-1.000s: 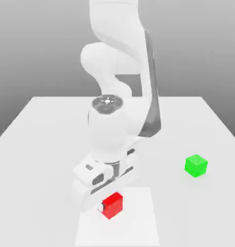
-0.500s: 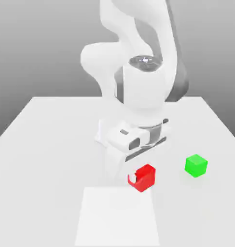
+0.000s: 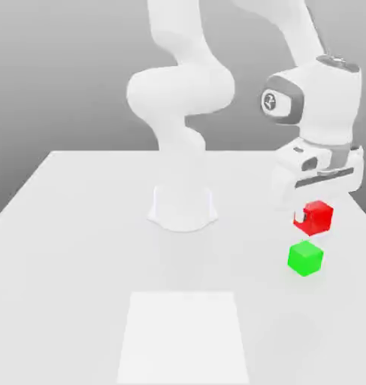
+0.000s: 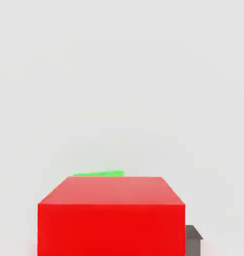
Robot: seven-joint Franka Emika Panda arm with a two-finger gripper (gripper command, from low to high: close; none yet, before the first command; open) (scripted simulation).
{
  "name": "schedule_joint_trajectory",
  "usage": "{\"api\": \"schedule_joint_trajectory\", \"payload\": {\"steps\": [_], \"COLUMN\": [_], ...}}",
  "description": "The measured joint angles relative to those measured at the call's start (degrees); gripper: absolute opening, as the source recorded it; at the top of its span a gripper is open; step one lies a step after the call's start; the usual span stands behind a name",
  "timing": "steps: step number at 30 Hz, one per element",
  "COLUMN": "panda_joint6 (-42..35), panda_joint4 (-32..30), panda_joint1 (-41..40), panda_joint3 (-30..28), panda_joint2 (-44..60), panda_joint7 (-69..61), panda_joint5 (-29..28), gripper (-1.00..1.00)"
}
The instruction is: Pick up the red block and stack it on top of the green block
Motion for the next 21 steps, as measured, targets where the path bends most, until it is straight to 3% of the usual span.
{"api": "schedule_joint_trajectory", "payload": {"steps": [10, 21], "panda_joint6": [2.9, 12.2], "panda_joint4": [1.0, 0.8], "panda_joint1": [-7.7, -11.2], "panda_joint3": [4.3, 5.5], "panda_joint2": [5.7, 14.6], "panda_joint7": [9.7, 16.9], "panda_joint5": [-12.8, -23.2], "gripper": [-1.00, -1.00]}}
